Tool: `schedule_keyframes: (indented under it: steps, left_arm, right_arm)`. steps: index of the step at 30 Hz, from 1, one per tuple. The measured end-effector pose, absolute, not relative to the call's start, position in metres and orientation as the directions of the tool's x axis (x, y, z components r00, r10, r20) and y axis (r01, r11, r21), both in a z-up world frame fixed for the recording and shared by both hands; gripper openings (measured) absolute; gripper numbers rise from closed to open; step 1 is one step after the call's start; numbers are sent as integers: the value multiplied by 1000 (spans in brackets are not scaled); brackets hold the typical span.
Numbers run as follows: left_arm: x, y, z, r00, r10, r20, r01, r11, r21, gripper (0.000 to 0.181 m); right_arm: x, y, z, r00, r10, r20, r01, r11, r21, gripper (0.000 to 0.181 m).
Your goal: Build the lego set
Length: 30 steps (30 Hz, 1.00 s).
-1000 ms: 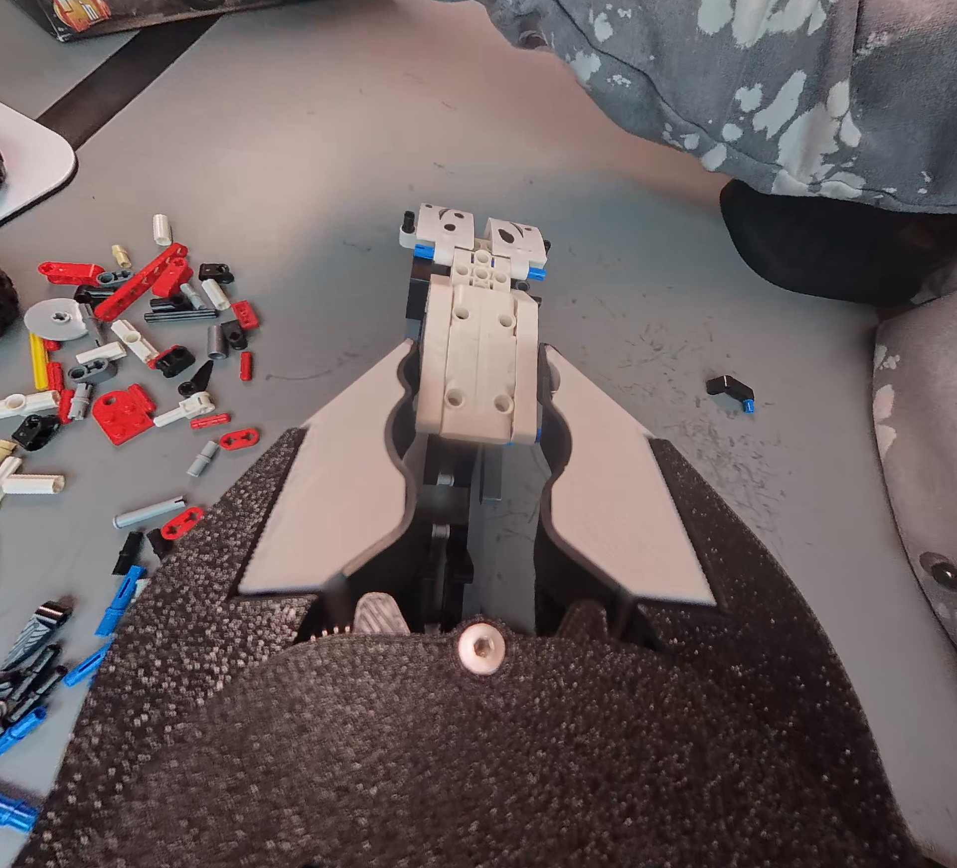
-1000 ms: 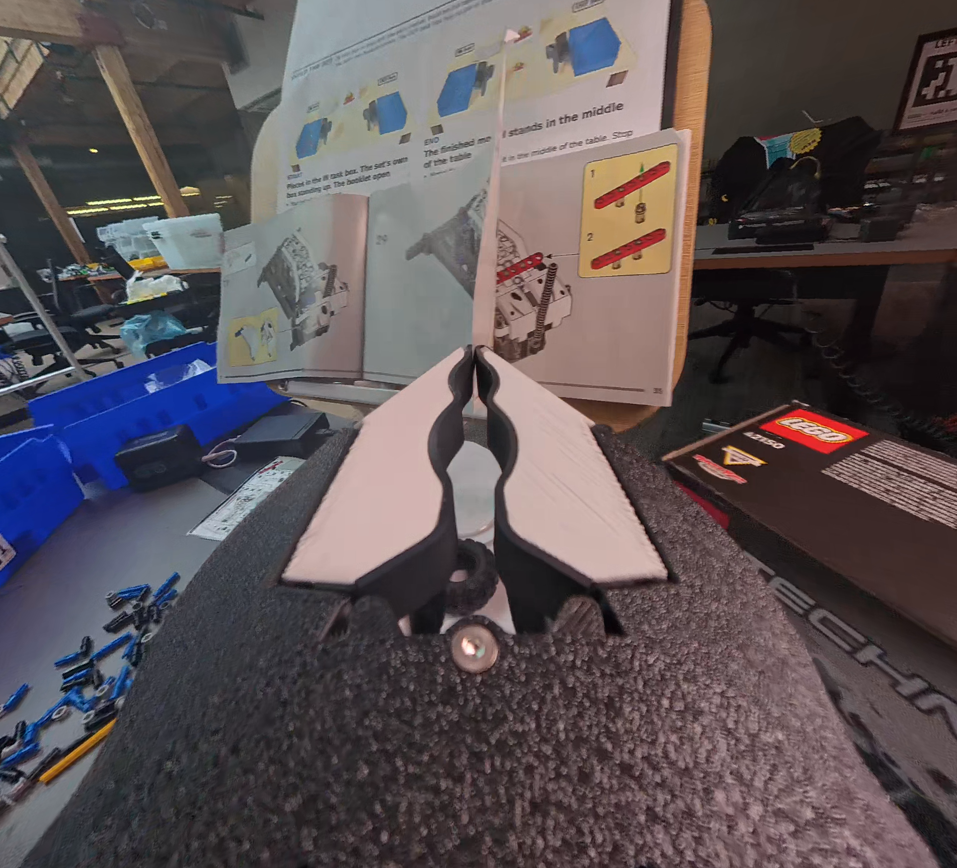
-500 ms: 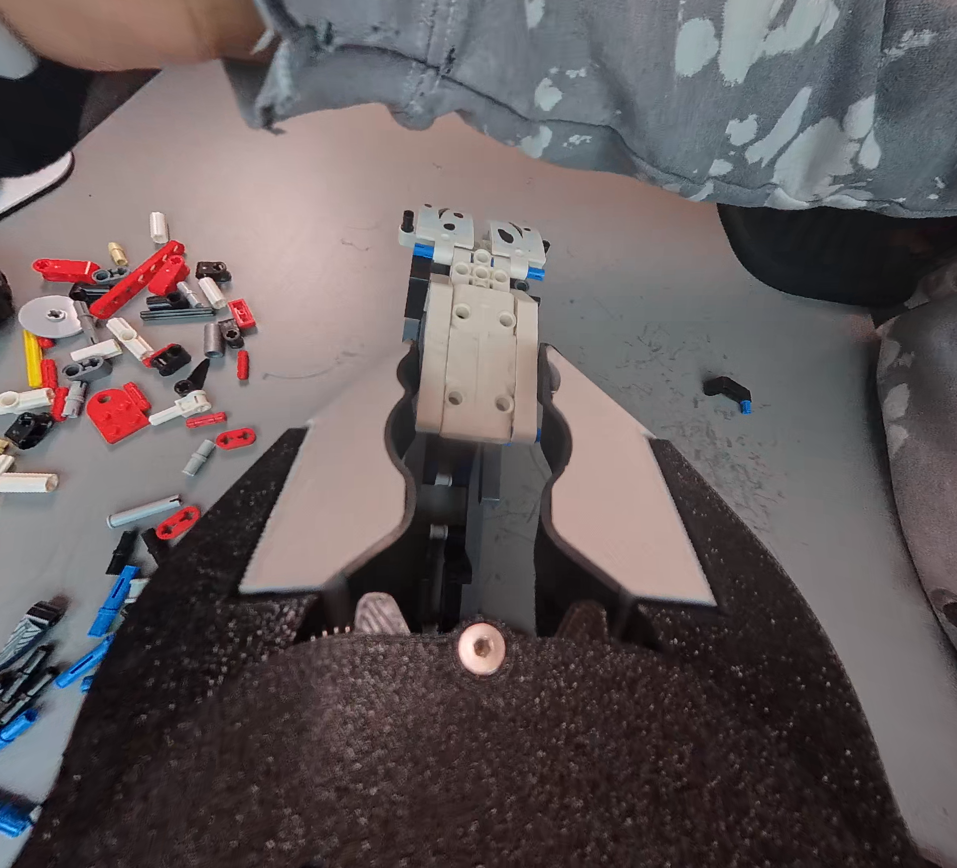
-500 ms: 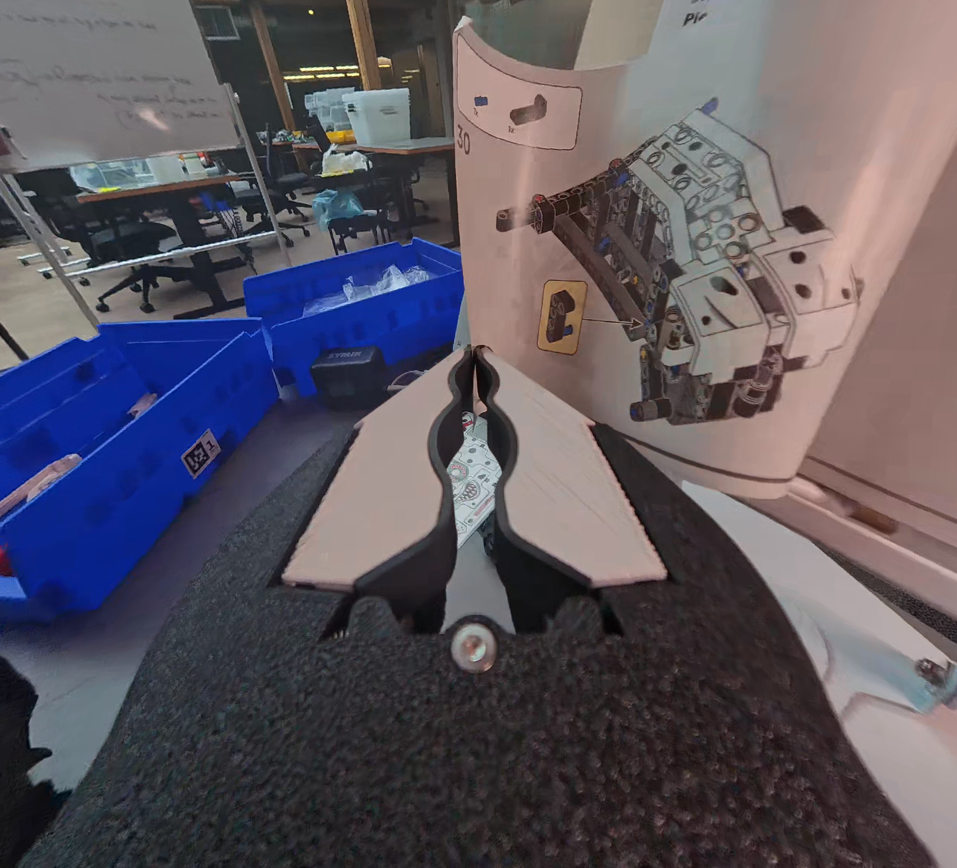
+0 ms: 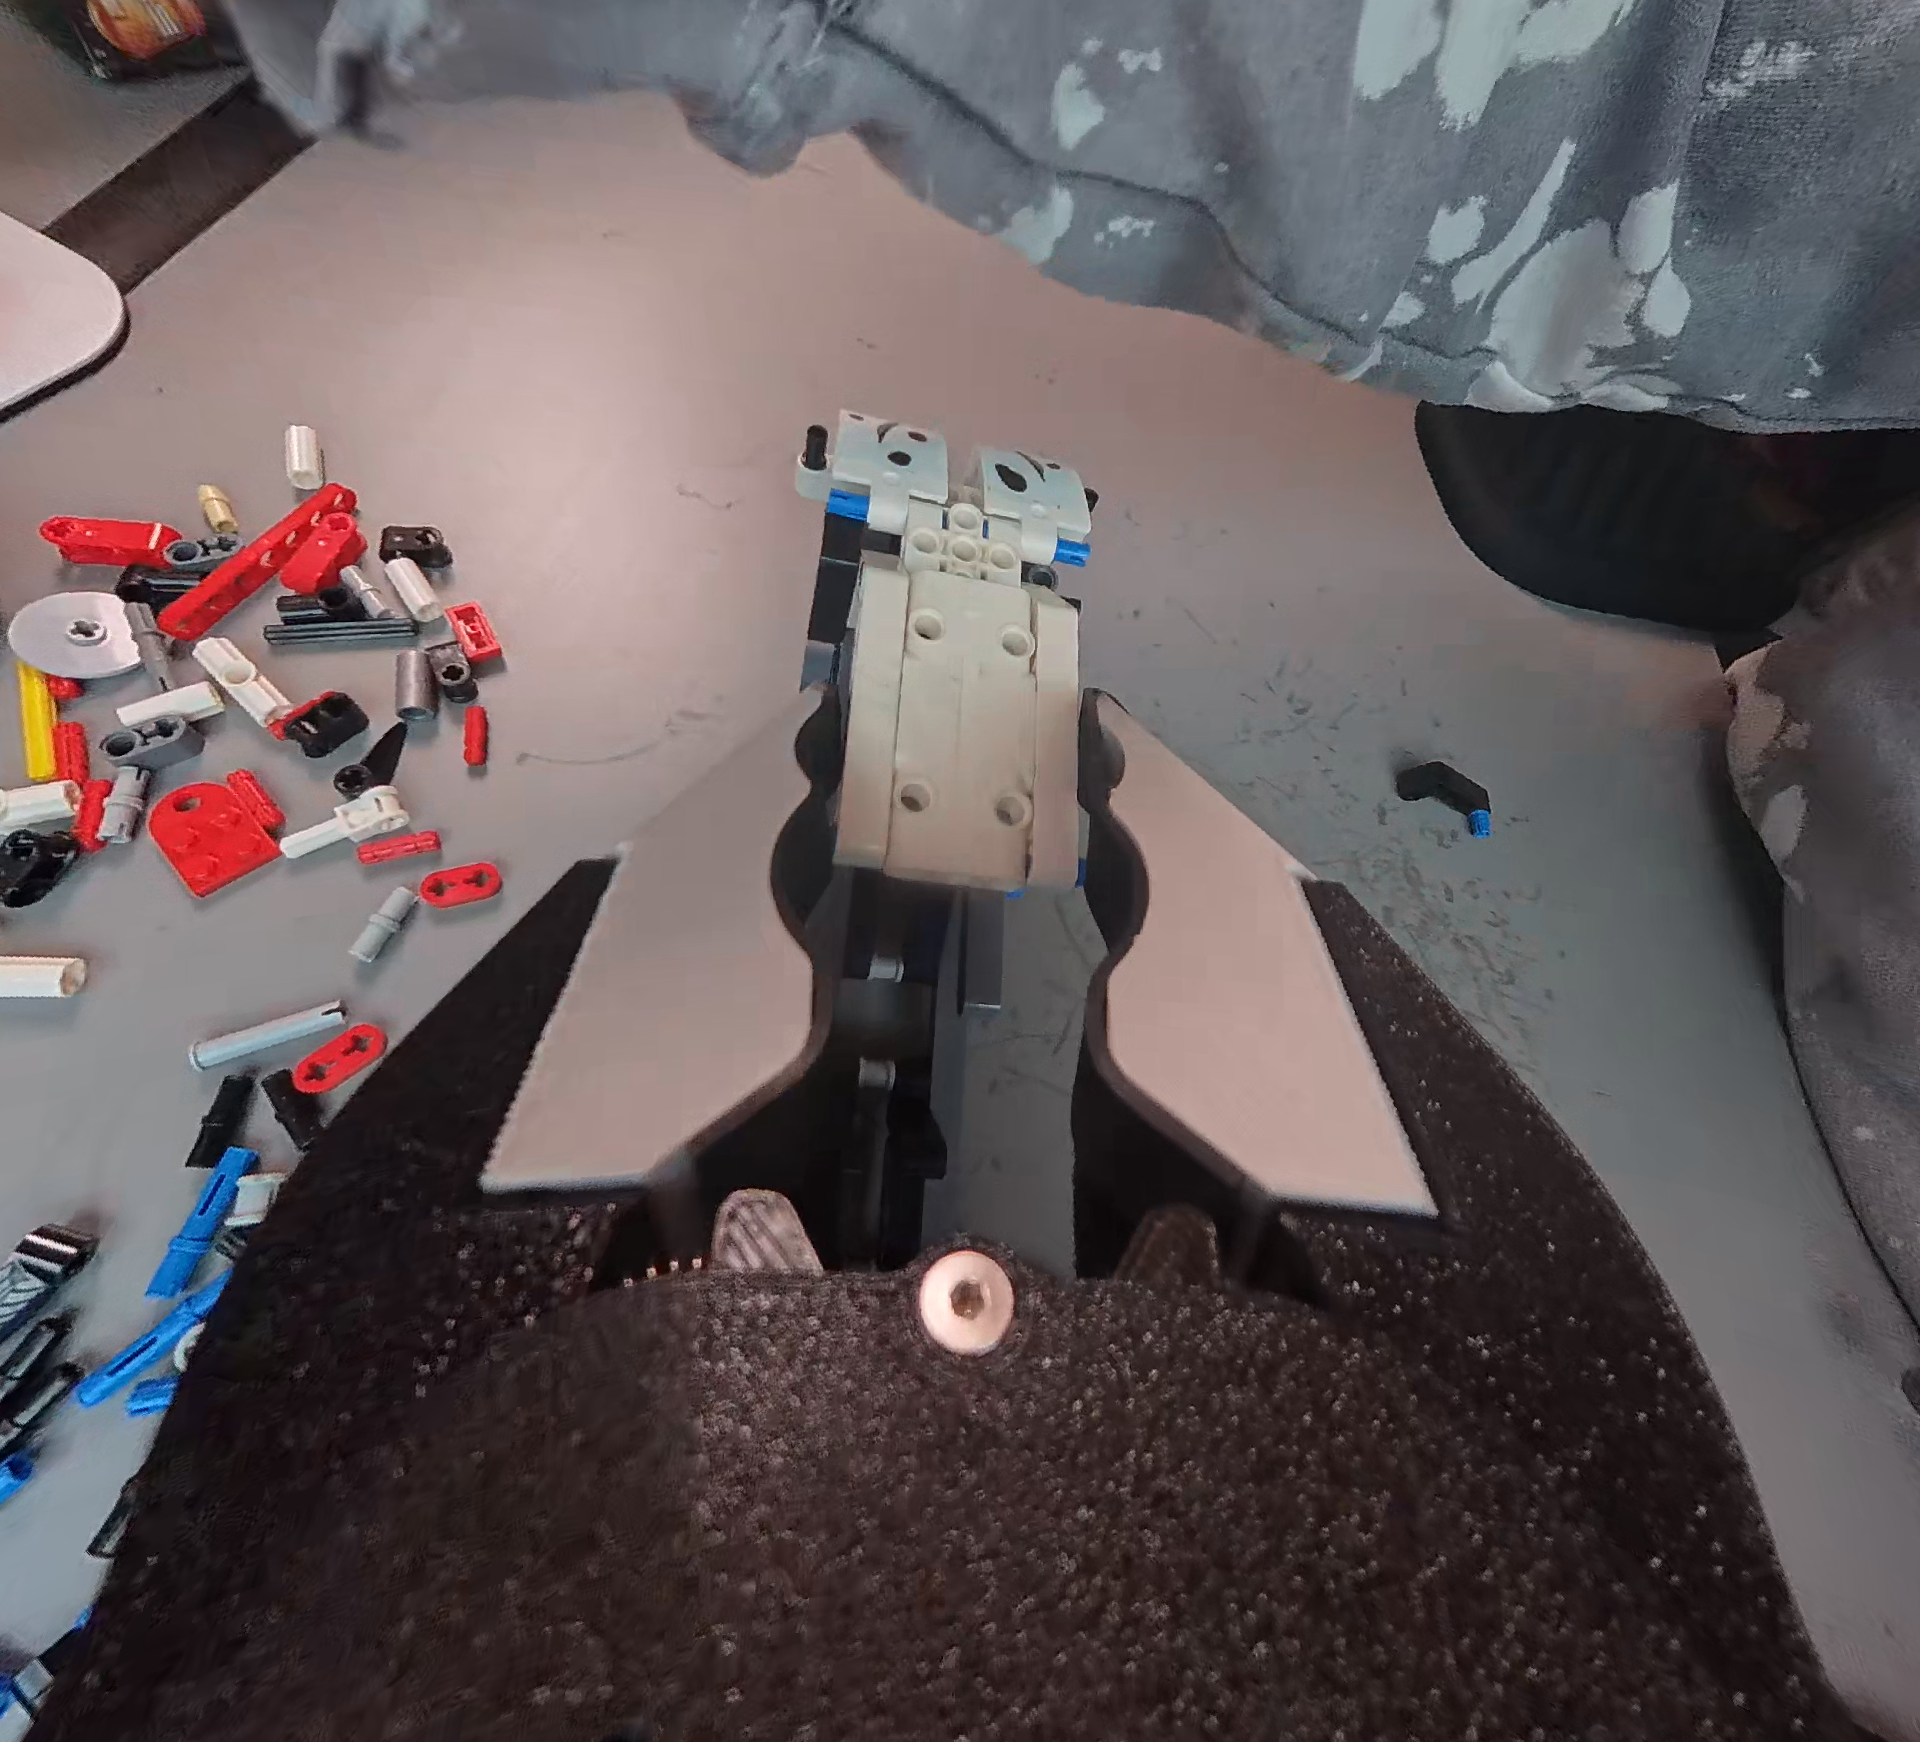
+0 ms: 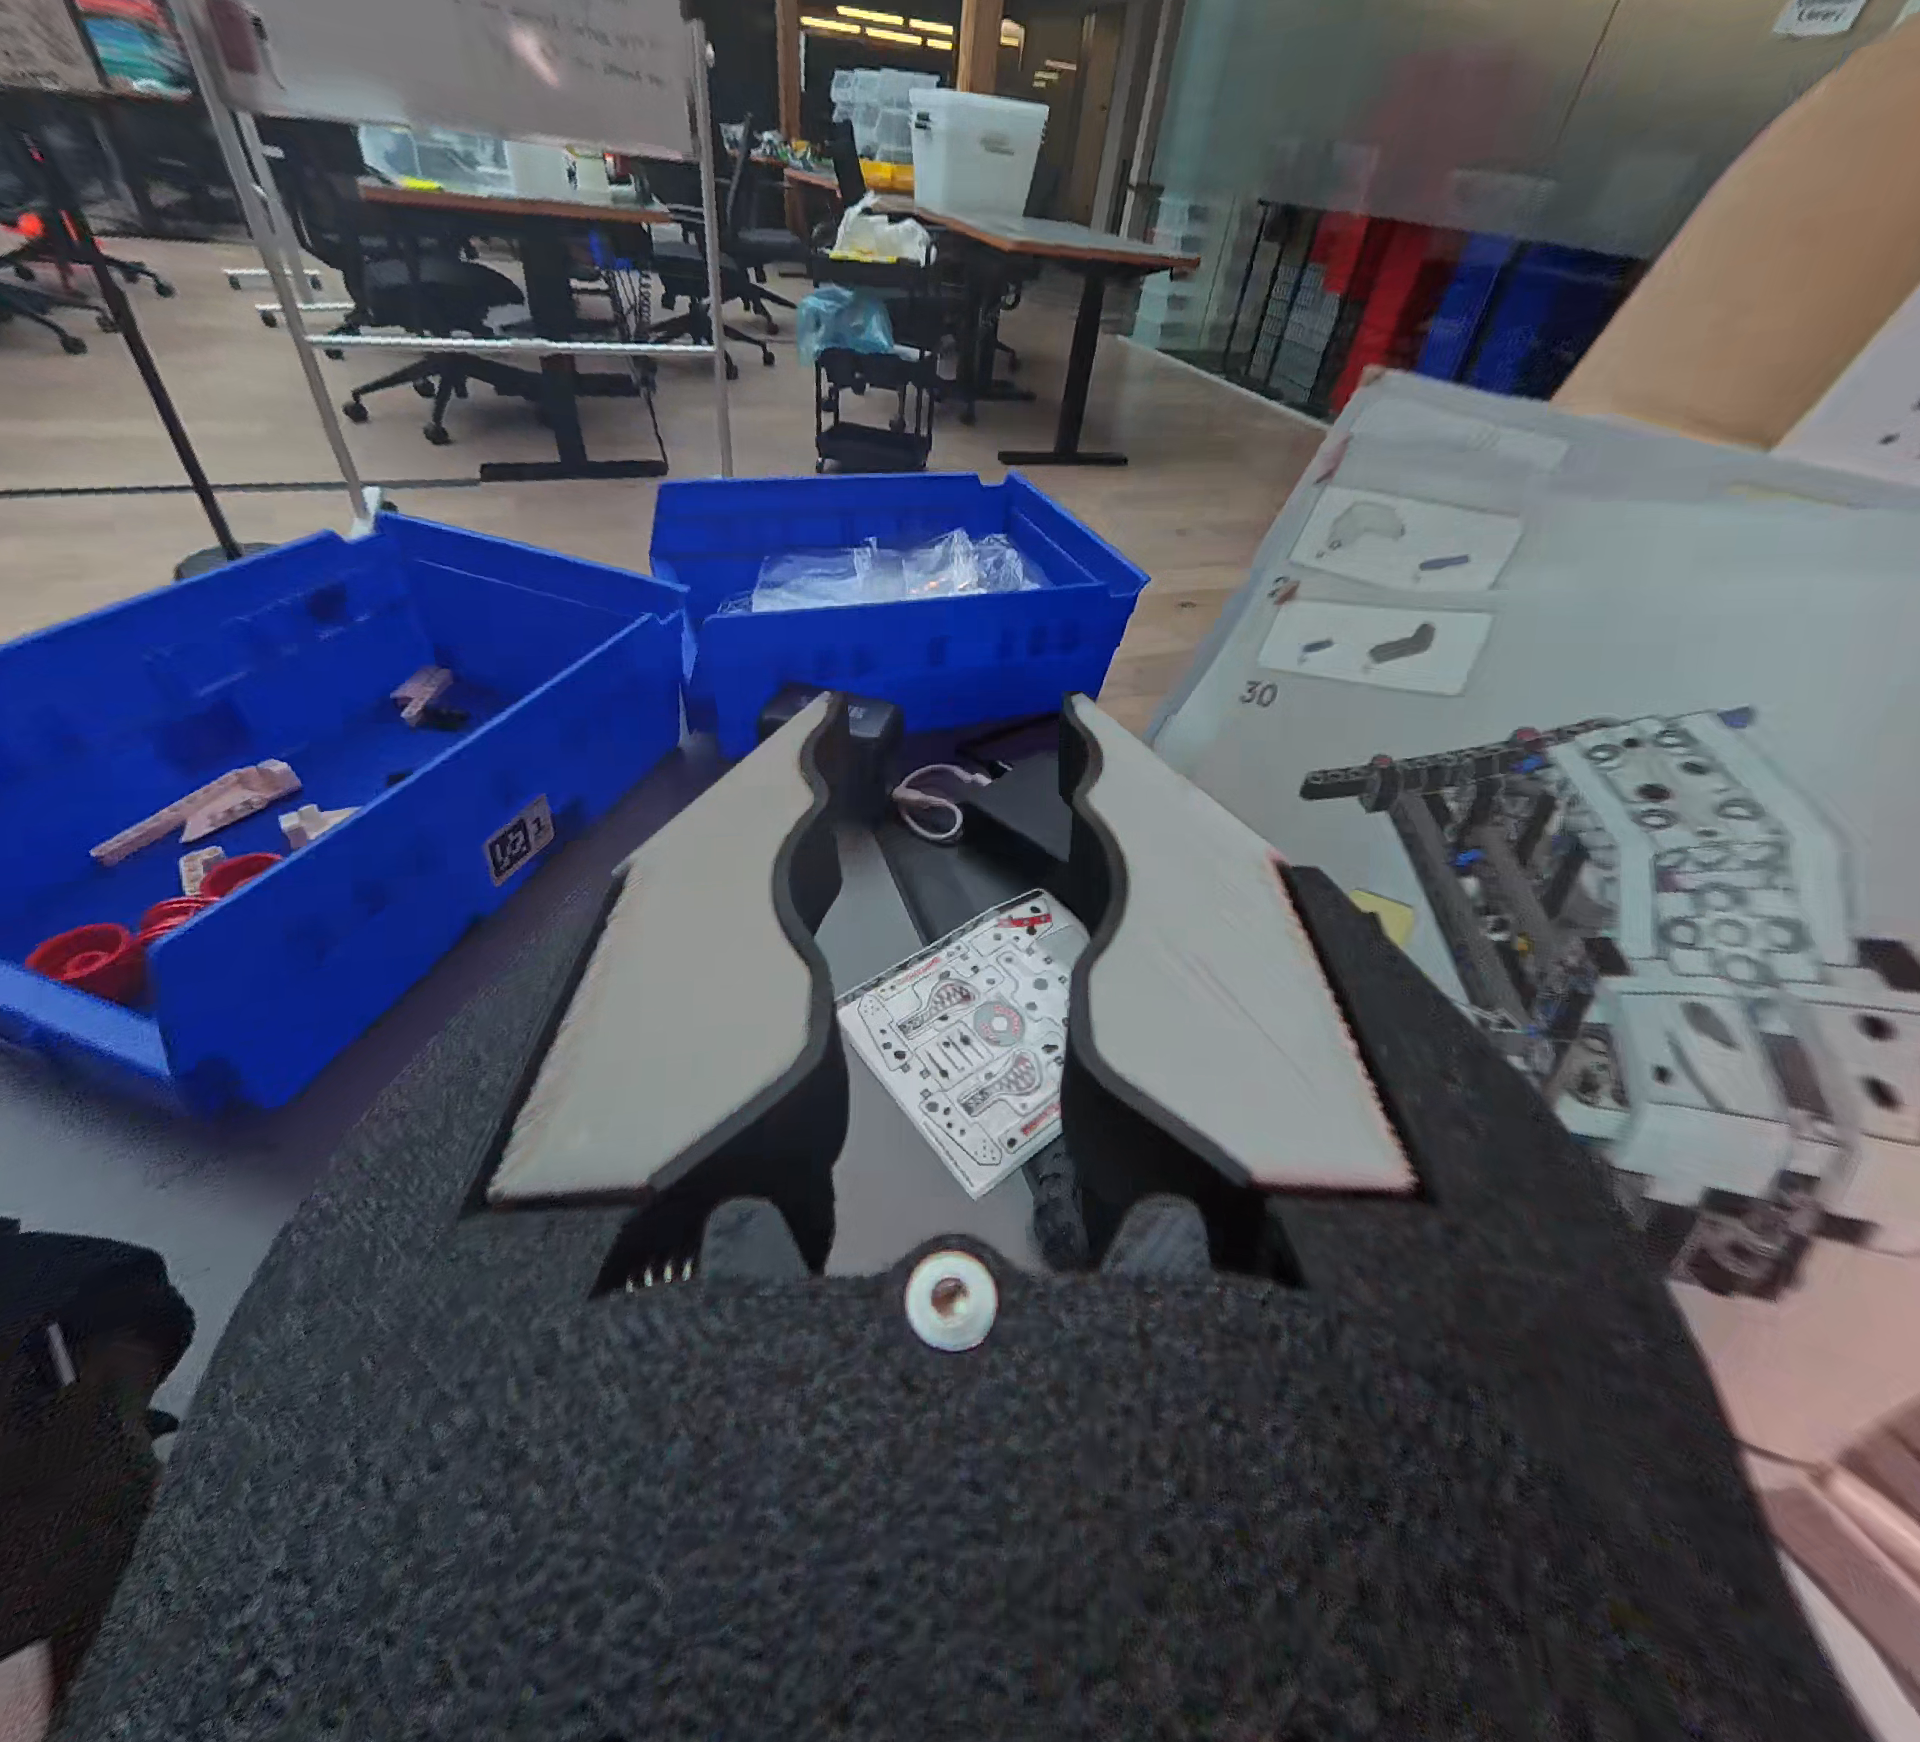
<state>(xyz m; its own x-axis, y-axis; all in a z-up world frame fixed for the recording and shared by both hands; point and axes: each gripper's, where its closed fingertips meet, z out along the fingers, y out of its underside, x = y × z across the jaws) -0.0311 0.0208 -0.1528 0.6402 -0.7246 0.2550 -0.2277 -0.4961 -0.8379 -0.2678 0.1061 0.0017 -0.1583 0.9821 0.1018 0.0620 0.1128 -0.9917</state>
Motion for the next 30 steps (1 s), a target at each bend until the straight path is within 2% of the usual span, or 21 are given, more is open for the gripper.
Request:
schedule_keyframes:
  steps: [1, 4, 6, 8, 11, 16, 23, 27, 30]
  left_arm:
    - [-31, 21, -153, 640, -725, 255, -228, -496, -838, 45]
    - [-31, 21, -153, 641, -726, 250, -233, -495, -837, 45]
    - [-31, 22, -153, 642, -726, 247, -237, -495, -836, 45]
    - [-31, 22, -153, 643, -726, 246, -238, -494, -836, 45]
    - [-31, 22, -153, 642, -726, 247, -236, -494, -837, 45]
    - [-31, 22, -153, 643, -724, 251, -229, -494, -839, 45]
    - [-30, 22, -154, 645, -726, 238, -242, -489, -838, 45]
    - [-30, 22, -154, 650, -726, 225, -254, -486, -836, 46]
    - [-30, 22, -155, 654, -726, 215, -263, -484, -835, 46]
  right_arm:
    - [-255, 115, 16, -126, 985, 121, 16, 124, -992, 38]
    - [-213, 179, 48, 115, 984, 138, -64, 146, -987, 14]
    - [-190, 232, 44, 291, 944, 155, 2, 162, -987, 10]
    - [-177, 266, 25, 384, 903, 195, 108, 165, -980, 4]
    - [-184, 266, -3, 350, 901, 256, 209, 191, -959, 5]
    - [-214, 258, -22, 354, 847, 397, 334, 282, -899, 18]
    - [-227, 262, -27, 385, 751, 537, 444, 359, -821, 21]
    - [-228, 259, -31, 369, 708, 602, 496, 397, -772, 31]
    - [-228, 259, -31, 369, 700, 611, 506, 400, -764, 31]
